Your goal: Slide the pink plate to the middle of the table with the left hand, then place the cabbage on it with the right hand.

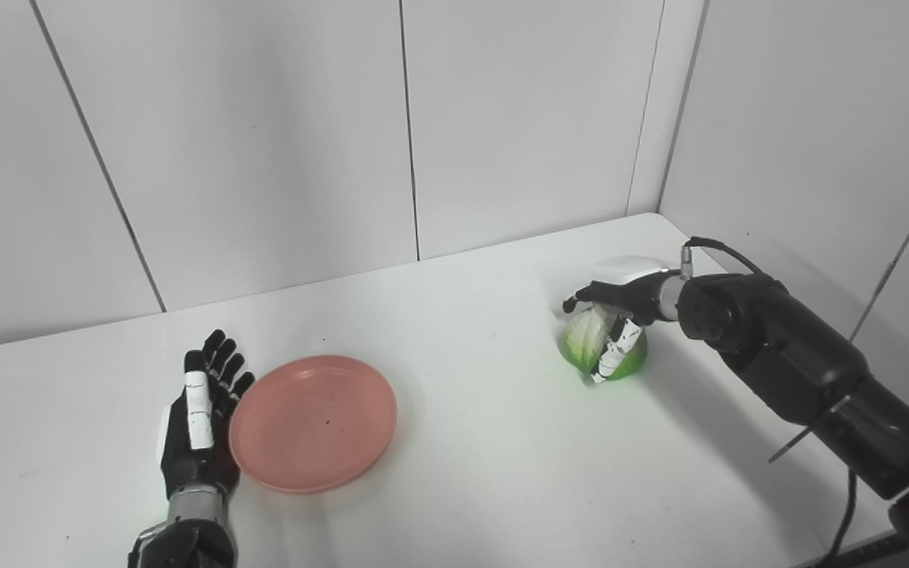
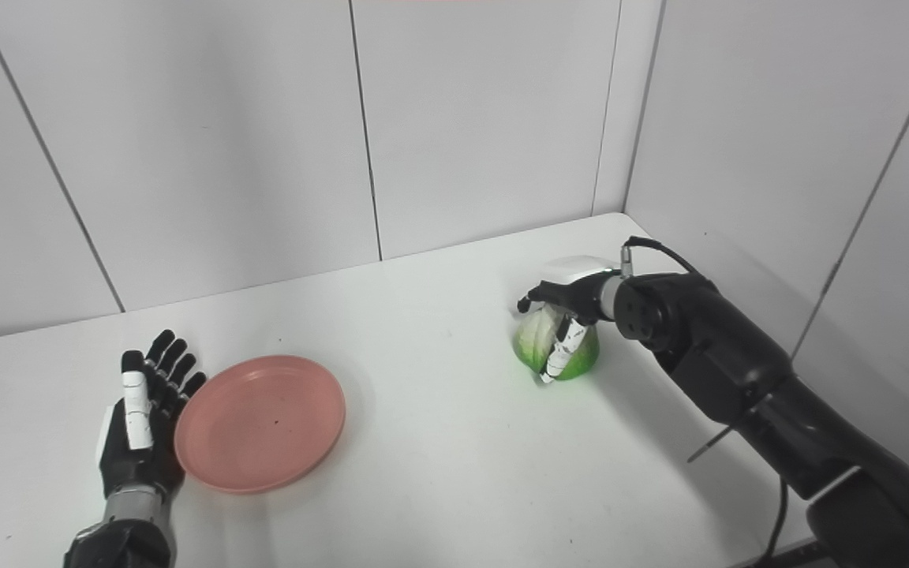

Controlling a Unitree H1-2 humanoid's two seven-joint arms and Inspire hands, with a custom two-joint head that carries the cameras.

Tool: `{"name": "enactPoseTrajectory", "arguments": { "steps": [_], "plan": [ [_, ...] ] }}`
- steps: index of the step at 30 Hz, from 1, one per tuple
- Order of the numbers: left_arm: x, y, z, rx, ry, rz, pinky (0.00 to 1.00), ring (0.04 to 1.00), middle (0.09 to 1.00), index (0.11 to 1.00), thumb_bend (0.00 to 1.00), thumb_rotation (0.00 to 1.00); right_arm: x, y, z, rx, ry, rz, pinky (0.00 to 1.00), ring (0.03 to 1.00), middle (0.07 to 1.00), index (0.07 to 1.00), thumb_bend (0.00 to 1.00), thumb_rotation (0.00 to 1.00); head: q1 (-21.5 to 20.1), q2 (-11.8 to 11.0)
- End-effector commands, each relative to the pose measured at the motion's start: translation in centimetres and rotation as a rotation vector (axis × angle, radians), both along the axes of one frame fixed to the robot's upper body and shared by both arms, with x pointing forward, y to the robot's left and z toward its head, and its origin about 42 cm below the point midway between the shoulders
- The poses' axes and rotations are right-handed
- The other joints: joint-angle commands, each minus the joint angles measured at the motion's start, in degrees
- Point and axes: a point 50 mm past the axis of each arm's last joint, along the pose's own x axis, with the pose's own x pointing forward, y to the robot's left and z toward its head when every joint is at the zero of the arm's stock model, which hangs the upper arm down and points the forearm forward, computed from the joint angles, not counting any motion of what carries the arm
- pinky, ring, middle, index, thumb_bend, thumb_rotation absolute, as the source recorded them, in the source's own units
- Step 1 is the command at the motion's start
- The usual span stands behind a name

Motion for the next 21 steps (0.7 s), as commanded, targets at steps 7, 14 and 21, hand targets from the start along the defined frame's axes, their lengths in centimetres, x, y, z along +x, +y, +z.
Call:
{"name": "enactPoseTrajectory", "arguments": {
  "steps": [7, 14, 21],
  "plan": [
    [-0.2, -0.6, 0.3, 0.0, -0.005, -0.02, 0.88, 0.938, 0.935, 0.878, 0.95, 0.89, 0.6, -0.1, 0.8, 0.033, 0.035, -0.004, 0.65, 0.839, 0.917, 0.813, 1.0, 0.27, 0.4, 0.24],
    [-0.2, -0.8, 0.3, -0.009, -0.002, -0.025, 0.89, 0.938, 0.94, 0.886, 0.97, 0.89, 0.7, -0.5, -0.9, 0.023, 0.071, -0.017, 0.63, 0.819, 0.919, 0.798, 1.0, 0.23, 0.59, 0.36],
    [-0.2, -0.9, 0.3, -0.006, -0.002, -0.022, 0.89, 0.939, 0.935, 0.879, 0.95, 0.89, 0.8, -0.3, -3.2, -0.135, 0.035, 0.049, 0.6, 0.742, 0.812, 0.66, 0.88, 0.1, 0.95, 0.34]
  ]
}}
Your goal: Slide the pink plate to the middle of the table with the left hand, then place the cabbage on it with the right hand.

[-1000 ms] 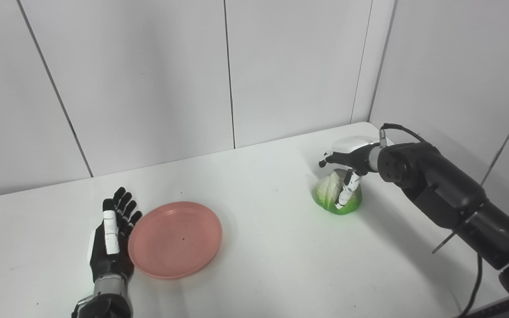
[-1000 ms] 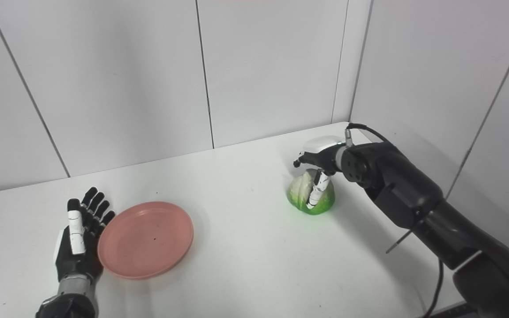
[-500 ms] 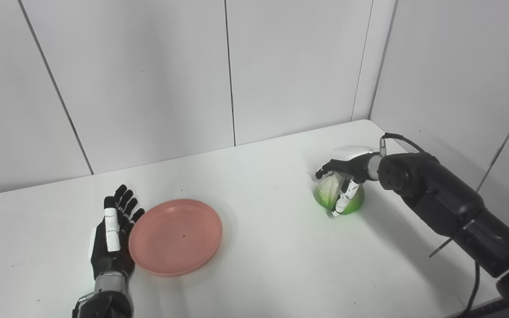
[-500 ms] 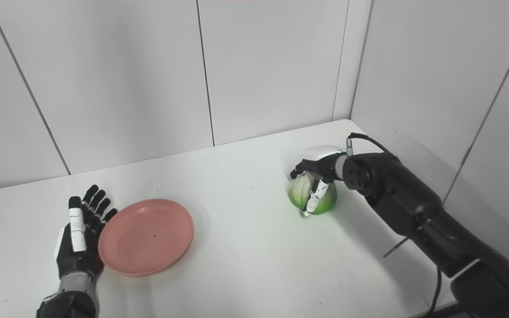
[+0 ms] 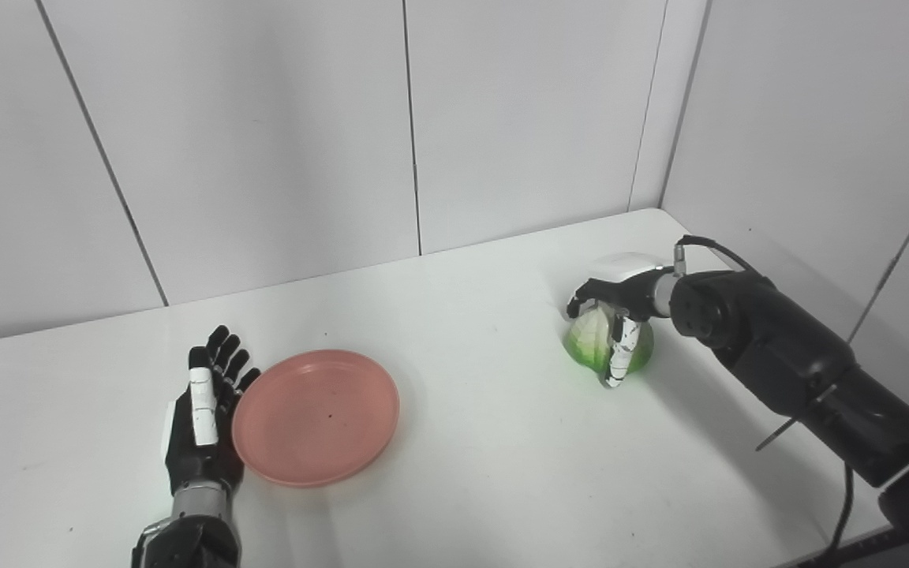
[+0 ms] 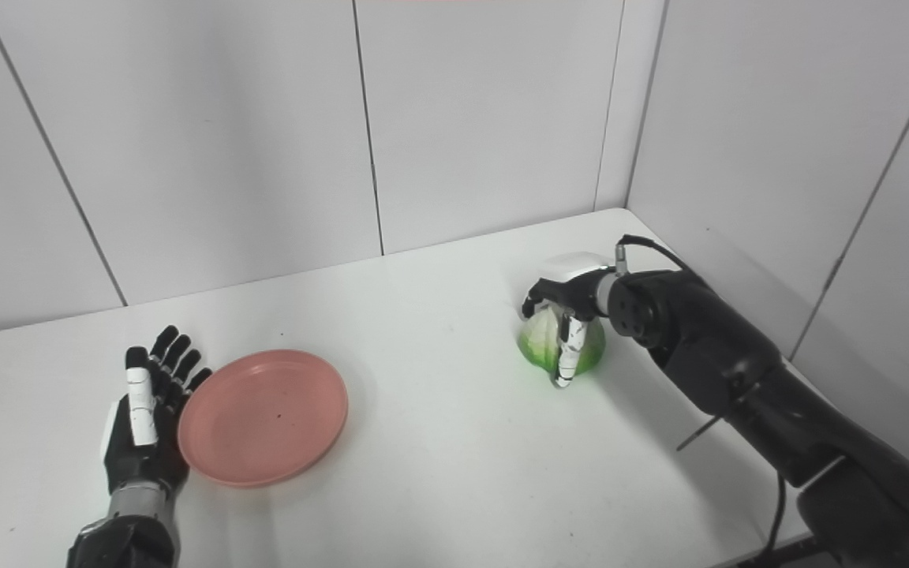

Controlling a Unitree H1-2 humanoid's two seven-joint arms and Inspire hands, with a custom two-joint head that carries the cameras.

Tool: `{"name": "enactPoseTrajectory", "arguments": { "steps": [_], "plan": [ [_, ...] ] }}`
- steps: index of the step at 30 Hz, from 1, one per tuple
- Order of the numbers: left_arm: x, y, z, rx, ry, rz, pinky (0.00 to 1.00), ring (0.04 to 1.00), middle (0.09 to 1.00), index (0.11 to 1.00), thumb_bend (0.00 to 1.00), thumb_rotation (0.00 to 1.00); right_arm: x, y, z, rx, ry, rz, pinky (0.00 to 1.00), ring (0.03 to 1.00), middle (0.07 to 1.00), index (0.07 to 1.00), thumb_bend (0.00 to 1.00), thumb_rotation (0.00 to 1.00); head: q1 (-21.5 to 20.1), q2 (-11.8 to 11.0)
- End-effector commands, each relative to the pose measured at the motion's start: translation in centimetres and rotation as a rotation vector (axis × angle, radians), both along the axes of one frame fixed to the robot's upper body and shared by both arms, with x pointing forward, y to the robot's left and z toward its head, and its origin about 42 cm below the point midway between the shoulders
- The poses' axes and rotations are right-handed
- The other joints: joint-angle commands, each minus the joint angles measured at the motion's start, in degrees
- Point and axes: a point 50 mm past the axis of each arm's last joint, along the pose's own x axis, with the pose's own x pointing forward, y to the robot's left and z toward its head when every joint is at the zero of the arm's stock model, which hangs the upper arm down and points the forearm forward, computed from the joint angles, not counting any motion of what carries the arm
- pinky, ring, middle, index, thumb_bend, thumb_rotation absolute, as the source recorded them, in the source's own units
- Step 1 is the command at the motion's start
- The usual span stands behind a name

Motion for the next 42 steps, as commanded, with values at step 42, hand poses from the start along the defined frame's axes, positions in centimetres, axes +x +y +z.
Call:
{"name": "enactPoseTrajectory", "arguments": {
  "steps": [42],
  "plan": [
    [0.1, -1.0, 0.5, -0.019, 0.003, -0.014, 0.88, 0.91, 0.94, 0.884, 0.95, 0.88, 0.6, 4.3, 10.8, -0.028, -0.083, 0.215, 0.6, 0.62, 0.495, 0.477, 0.53, 0.0, 0.81, 0.65]
  ]
}}
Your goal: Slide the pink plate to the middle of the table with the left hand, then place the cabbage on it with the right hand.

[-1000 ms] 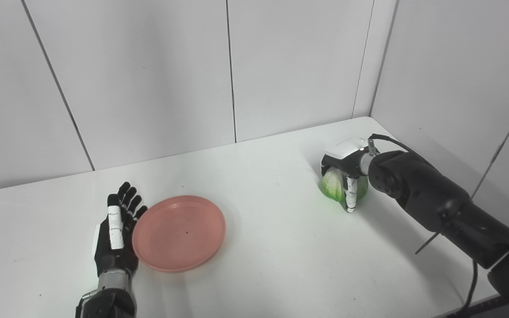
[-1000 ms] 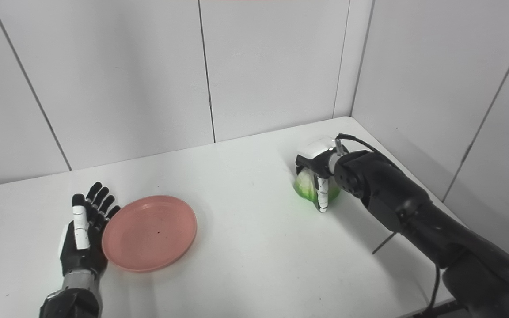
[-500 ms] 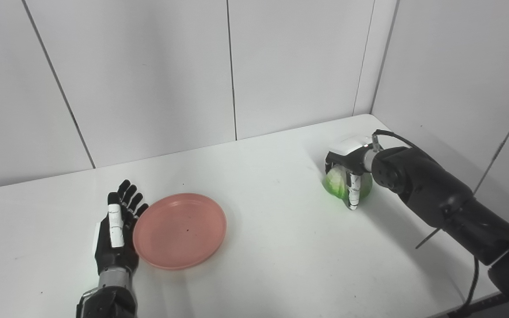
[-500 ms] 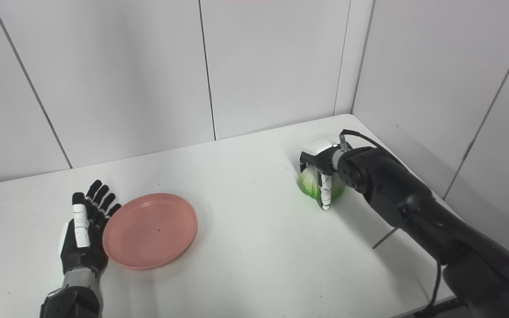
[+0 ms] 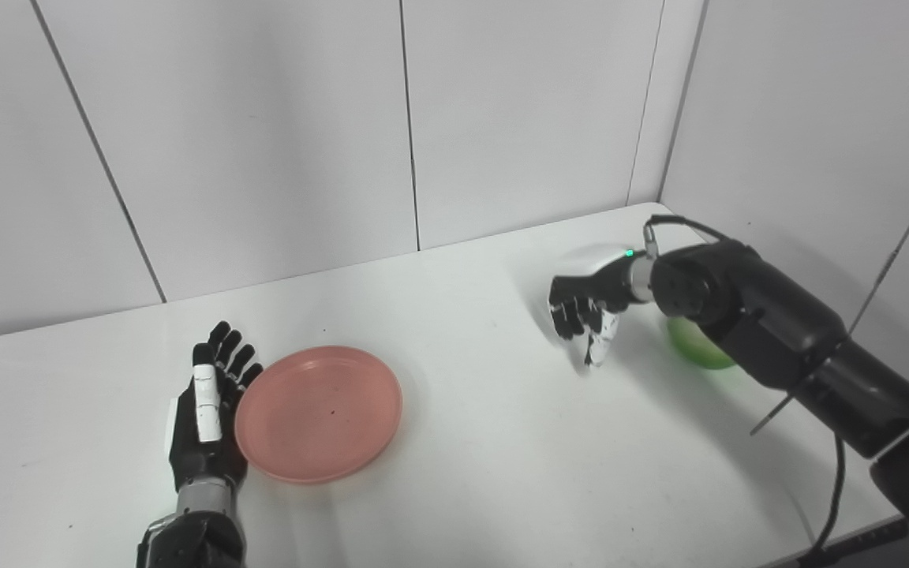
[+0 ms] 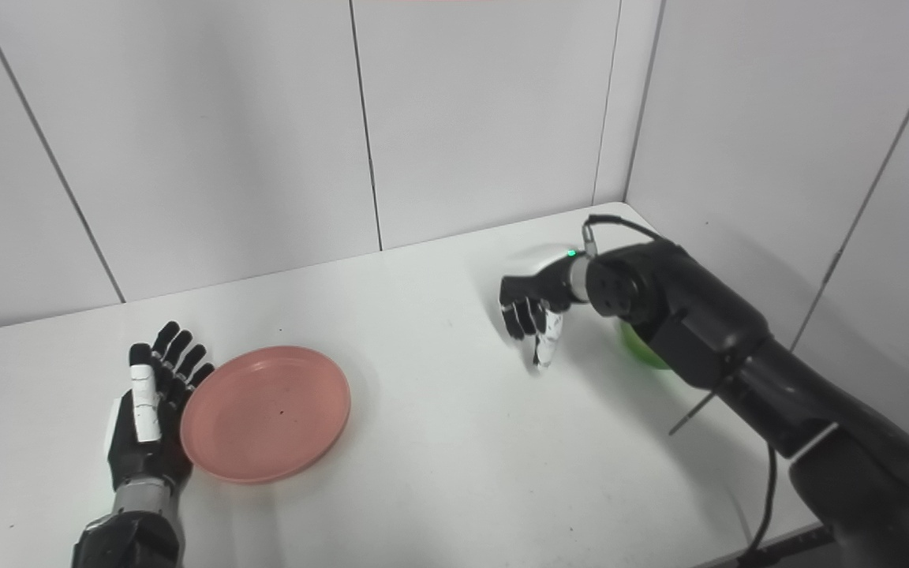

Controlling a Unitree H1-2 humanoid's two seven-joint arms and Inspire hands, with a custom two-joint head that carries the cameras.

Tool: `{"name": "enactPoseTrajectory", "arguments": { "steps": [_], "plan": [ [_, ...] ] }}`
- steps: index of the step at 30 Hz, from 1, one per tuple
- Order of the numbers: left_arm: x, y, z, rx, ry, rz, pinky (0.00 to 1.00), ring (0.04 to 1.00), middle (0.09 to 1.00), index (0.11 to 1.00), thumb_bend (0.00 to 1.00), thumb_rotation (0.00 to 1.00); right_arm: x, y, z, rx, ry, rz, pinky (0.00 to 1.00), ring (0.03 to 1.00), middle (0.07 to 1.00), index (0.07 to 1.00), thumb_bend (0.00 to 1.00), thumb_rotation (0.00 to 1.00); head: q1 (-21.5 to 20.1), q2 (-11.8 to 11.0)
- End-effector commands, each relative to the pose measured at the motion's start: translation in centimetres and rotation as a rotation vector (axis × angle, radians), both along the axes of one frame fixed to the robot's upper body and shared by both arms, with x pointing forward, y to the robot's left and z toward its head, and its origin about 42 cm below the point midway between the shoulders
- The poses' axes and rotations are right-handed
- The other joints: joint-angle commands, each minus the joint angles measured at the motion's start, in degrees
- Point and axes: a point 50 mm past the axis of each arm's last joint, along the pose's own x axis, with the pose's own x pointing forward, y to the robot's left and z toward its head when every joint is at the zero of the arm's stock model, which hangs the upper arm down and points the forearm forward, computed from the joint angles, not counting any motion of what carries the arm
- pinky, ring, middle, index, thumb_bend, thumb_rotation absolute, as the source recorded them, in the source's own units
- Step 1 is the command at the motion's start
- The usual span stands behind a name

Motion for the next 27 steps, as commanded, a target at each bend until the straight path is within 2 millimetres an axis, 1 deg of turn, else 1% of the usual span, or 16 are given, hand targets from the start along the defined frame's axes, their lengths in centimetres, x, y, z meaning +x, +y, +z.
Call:
{"name": "enactPoseTrajectory", "arguments": {
  "steps": [1, 4, 6, 12, 14, 15, 16, 18, 20, 21, 22, 23, 24, 25, 26, 27],
  "plan": [
    [0.2, -0.7, 0.5, -0.008, -0.004, -0.009, 0.88, 0.909, 0.94, 0.883, 0.95, 0.88, 0.3, 0.5, 5.3, -0.022, -0.123, 0.048, 0.6, 0.621, 0.509, 0.472, 0.53, 0.0, 0.18, 0.01],
    [0.2, -0.9, 0.6, -0.011, -0.002, -0.006, 0.88, 0.907, 0.939, 0.88, 0.96, 0.88, 0.3, 1.5, 6.5, -0.03, -0.148, 0.075, 0.56, 0.608, 0.501, 0.476, 0.53, 0.0, 0.5, 0.04],
    [0.2, -0.9, 0.5, -0.012, -0.004, -0.006, 0.87, 0.903, 0.938, 0.877, 0.95, 0.88, 0.3, 2.2, 7.0, -0.025, -0.154, 0.096, 0.56, 0.606, 0.552, 0.456, 0.52, 0.0, 0.7, 0.05],
    [0.1, -1.1, 0.4, -0.023, 0.004, -0.004, 0.86, 0.899, 0.933, 0.879, 0.97, 0.87, 0.2, 3.8, 7.4, -0.014, -0.167, 0.132, 0.54, 0.59, 0.56, 0.45, 0.52, 0.0, 1.2, 0.02],
    [0.1, -1.1, 0.4, -0.023, 0.004, -0.003, 0.86, 0.896, 0.931, 0.876, 0.97, 0.86, 0.1, 4.2, 7.3, -0.019, -0.174, 0.135, 0.56, 0.599, 0.557, 0.445, 0.52, 0.0, 1.26, 0.05],
    [0.1, -1.1, 0.4, -0.021, 0.004, -0.003, 0.86, 0.896, 0.931, 0.876, 0.97, 0.87, 0.0, 4.3, 7.2, -0.025, -0.179, 0.135, 0.63, 0.629, 0.526, 0.461, 0.53, 0.0, 1.26, 0.05],
    [0.1, -1.0, 0.4, -0.023, 0.003, -0.005, 0.86, 0.896, 0.932, 0.875, 0.97, 0.87, 0.0, 4.4, 7.1, -0.038, -0.184, 0.146, 0.68, 0.644, 0.51, 0.469, 0.53, 0.0, 1.33, -0.04],
    [0.1, -0.9, 0.4, -0.03, 0.003, -0.005, 0.88, 0.899, 0.934, 0.875, 0.97, 0.86, -0.1, 4.2, 7.1, -0.042, -0.19, 0.169, 0.9, 0.673, 0.51, 0.47, 0.53, 0.0, 1.33, -0.04],
    [0.1, -0.8, 0.4, -0.033, 0.003, -0.004, 0.89, 0.9, 0.935, 0.877, 0.97, 0.86, -0.2, 4.0, 7.2, -0.041, -0.195, 0.182, 0.98, 0.659, 0.554, 0.451, 0.52, 0.0, 1.33, -0.04],
    [0.1, -0.8, 0.4, -0.034, 0.005, -0.004, 0.89, 0.9, 0.935, 0.877, 0.97, 0.86, -0.4, 3.7, 7.5, -0.034, -0.201, 0.183, 0.98, 0.659, 0.556, 0.451, 0.52, 0.0, 1.33, -0.04],
    [0.0, -0.7, 0.3, -0.034, 0.006, -0.003, 0.89, 0.901, 0.934, 0.873, 0.97, 0.86, -0.6, 3.6, 7.7, -0.029, -0.205, 0.182, 0.84, 0.623, 0.558, 0.453, 0.52, 0.0, 1.33, -0.04],
    [0.0, -0.7, 0.3, -0.035, 0.007, -0.002, 0.89, 0.901, 0.933, 0.872, 0.97, 0.86, -0.8, 3.2, 8.1, -0.033, -0.214, 0.171, 0.79, 0.611, 0.559, 0.453, 0.52, 0.0, 1.15, -0.03],
    [0.0, -0.7, 0.3, -0.036, 0.008, -0.002, 0.89, 0.901, 0.931, 0.87, 0.97, 0.86, -1.0, 2.9, 8.4, -0.037, -0.22, 0.163, 0.68, 0.613, 0.558, 0.458, 0.52, 0.0, 1.15, -0.03],
    [0.1, -0.6, 0.3, -0.036, 0.009, -0.002, 0.89, 0.9, 0.93, 0.869, 0.97, 0.86, -1.3, 2.4, 8.9, -0.031, -0.226, 0.154, 0.62, 0.613, 0.558, 0.461, 0.52, 0.0, 1.04, -0.08],
    [0.1, -0.6, 0.3, -0.035, 0.01, -0.002, 0.89, 0.9, 0.931, 0.871, 0.96, 0.86, -1.6, 2.0, 9.5, -0.028, -0.233, 0.139, 0.53, 0.581, 0.546, 0.468, 0.52, 0.0, 0.93, -0.13],
    [0.1, -0.5, 0.3, -0.033, 0.01, -0.002, 0.88, 0.897, 0.93, 0.871, 0.97, 0.86, -1.9, 1.7, 9.9, -0.026, -0.24, 0.13, 0.5, 0.571, 0.544, 0.471, 0.52, 0.0, 0.83, -0.15]
  ]
}}
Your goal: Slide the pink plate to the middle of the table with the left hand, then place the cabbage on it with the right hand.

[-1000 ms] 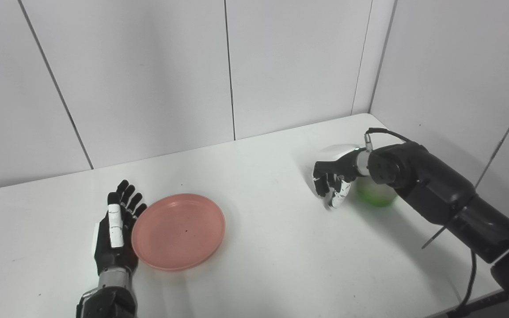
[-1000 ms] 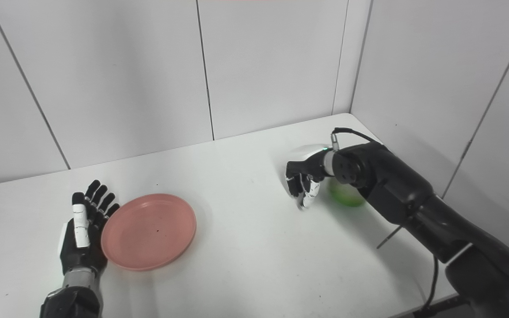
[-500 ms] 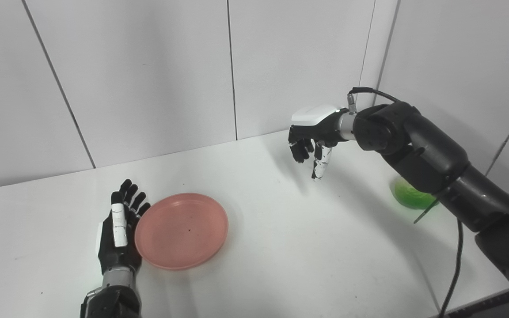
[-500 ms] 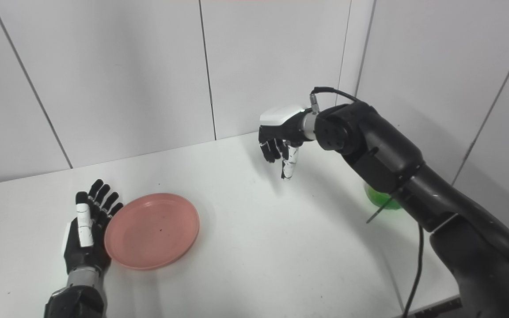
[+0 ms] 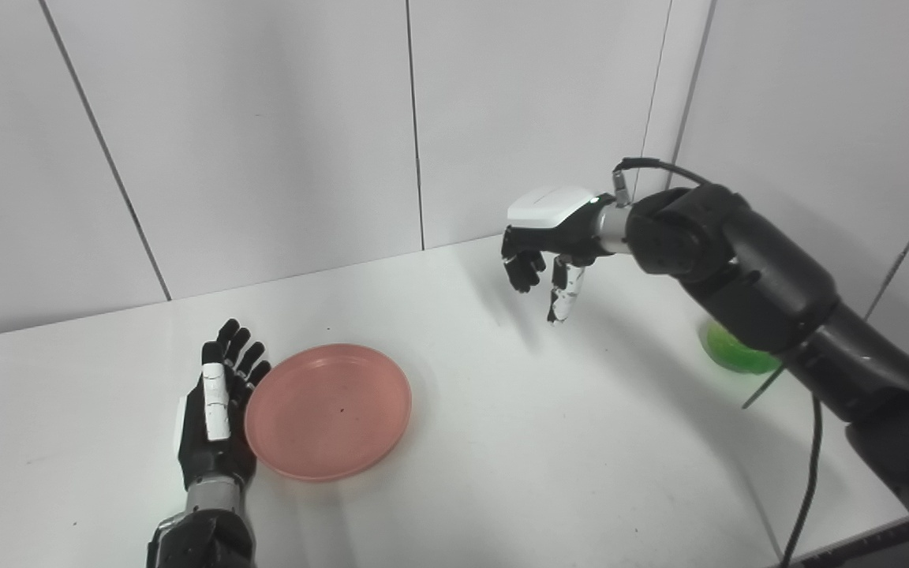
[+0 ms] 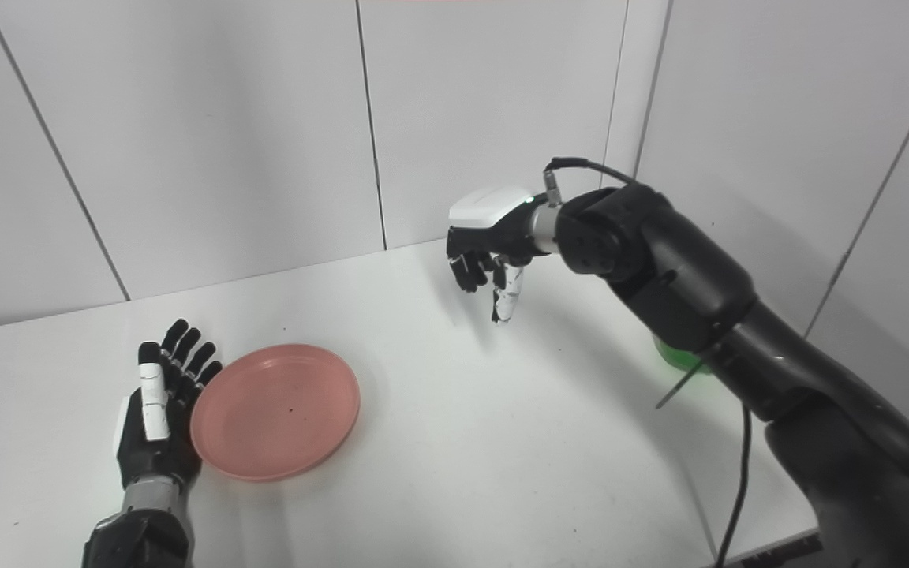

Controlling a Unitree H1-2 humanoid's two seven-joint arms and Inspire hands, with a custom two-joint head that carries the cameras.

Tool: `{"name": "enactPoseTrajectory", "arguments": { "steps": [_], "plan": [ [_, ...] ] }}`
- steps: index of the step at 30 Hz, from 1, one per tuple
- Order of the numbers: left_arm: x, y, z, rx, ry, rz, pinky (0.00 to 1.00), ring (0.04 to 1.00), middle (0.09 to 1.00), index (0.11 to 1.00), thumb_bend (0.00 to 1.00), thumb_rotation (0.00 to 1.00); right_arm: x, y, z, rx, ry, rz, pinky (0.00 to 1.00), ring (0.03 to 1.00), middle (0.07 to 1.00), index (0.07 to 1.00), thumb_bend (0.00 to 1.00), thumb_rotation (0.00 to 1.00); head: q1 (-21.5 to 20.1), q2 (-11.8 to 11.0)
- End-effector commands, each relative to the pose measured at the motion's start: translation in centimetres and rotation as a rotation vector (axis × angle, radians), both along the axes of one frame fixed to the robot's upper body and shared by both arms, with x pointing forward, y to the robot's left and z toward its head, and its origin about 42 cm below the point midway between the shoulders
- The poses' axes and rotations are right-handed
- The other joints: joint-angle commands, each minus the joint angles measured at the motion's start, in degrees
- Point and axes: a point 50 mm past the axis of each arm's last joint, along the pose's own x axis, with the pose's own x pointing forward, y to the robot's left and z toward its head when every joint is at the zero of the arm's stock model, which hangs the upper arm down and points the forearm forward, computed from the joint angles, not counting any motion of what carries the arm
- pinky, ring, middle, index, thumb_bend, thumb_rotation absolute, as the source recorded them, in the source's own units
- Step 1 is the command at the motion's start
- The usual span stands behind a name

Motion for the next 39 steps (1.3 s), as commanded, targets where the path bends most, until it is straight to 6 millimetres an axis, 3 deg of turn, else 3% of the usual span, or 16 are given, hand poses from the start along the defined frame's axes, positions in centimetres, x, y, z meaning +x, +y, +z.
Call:
{"name": "enactPoseTrajectory", "arguments": {
  "steps": [1, 2, 3, 4, 5, 7, 11, 18, 21, 25, 29, 35, 39],
  "plan": [
    [0.2, 0.0, 0.2, -0.015, 0.005, -0.009, 0.87, 0.896, 0.93, 0.872, 0.97, 0.86, -1.0, -1.6, 4.6, -0.005, -0.109, -0.028, 0.46, 0.552, 0.542, 0.474, 0.52, 0.0, -0.14, -0.1],
    [0.2, 0.1, 0.2, -0.015, 0.005, -0.01, 0.88, 0.898, 0.932, 0.874, 0.96, 0.86, -1.2, -1.8, 4.9, -0.009, -0.114, -0.032, 0.48, 0.572, 0.624, 0.486, 0.52, 0.09, -0.24, -0.13],
    [0.3, 0.1, 0.2, -0.014, 0.004, -0.011, 0.88, 0.899, 0.933, 0.874, 0.96, 0.86, -1.4, -2.3, 5.5, -0.008, -0.113, -0.045, 0.48, 0.574, 0.632, 0.487, 0.52, 0.1, -0.66, -0.29],
    [0.3, 0.2, 0.2, -0.014, 0.003, -0.013, 0.88, 0.9, 0.934, 0.872, 0.96, 0.86, -1.5, -2.8, 5.8, -0.006, -0.111, -0.054, 0.45, 0.549, 0.657, 0.593, 0.8, 0.1, -0.66, -0.29],
    [0.3, 0.2, 0.2, -0.013, 0.002, -0.015, 0.88, 0.901, 0.935, 0.871, 0.96, 0.86, -1.6, -3.3, 6.3, -0.002, -0.101, -0.073, 0.44, 0.541, 0.666, 0.628, 0.89, 0.1, -1.22, -0.54],
    [0.4, 0.3, 0.1, -0.014, -0.001, -0.021, 0.89, 0.907, 0.94, 0.872, 0.96, 0.86, -1.9, -4.2, 6.8, -0.001, -0.085, -0.099, 0.43, 0.542, 0.682, 0.696, 0.98, 0.17, -1.68, -0.81],
    [0.6, 0.6, 0.0, -0.013, -0.004, -0.028, 0.89, 0.908, 0.939, 0.872, 0.95, 0.87, -2.4, -6.2, 7.2, 0.028, -0.03, -0.148, 0.57, 0.695, 0.787, 0.79, 1.0, 0.39, -2.34, -1.1],
    [0.9, 1.2, 0.0, 0.001, -0.013, -0.048, 0.89, 0.914, 0.944, 0.882, 0.96, 0.87, -4.0, -9.4, 6.4, 0.045, 0.061, -0.305, 0.73, 0.853, 0.885, 0.857, 1.0, 0.42, -4.12, -1.84],
    [1.1, 1.5, 0.0, 0.004, -0.013, -0.052, 0.89, 0.912, 0.939, 0.884, 0.95, 0.88, -4.4, -10.9, 5.6, 0.039, 0.083, -0.361, 0.76, 0.87, 0.908, 0.879, 1.0, 0.47, -4.5, -1.92],
    [1.2, 1.8, 0.0, 0.007, -0.012, -0.056, 0.9, 0.911, 0.939, 0.886, 0.95, 0.88, -4.9, -12.7, 4.0, -0.017, 0.082, -0.5, 0.78, 0.895, 0.932, 0.885, 1.0, 0.44, -5.41, -2.35],
    [1.4, 2.1, -0.1, 0.01, -0.018, -0.062, 0.89, 0.908, 0.938, 0.882, 0.95, 0.88, -4.9, -14.8, 2.2, -0.03, 0.083, -0.573, 0.73, 0.887, 0.952, 0.88, 1.0, 0.44, -7.44, -2.97],
    [1.7, 2.9, -0.2, -0.005, -0.017, -0.065, 0.92, 0.911, 0.937, 0.881, 0.95, 0.86, -5.0, -16.2, 0.9, -0.031, 0.097, -0.647, 0.74, 0.899, 0.969, 0.886, 1.0, 0.51, -12.15, -4.26],
    [2.0, 3.5, -0.4, -0.017, -0.011, -0.069, 0.91, 0.908, 0.936, 0.88, 0.98, 0.84, -5.0, -16.8, 0.0, -0.032, 0.11, -0.684, 0.76, 0.913, 0.966, 0.887, 1.0, 0.51, -12.86, -4.44]
  ]
}}
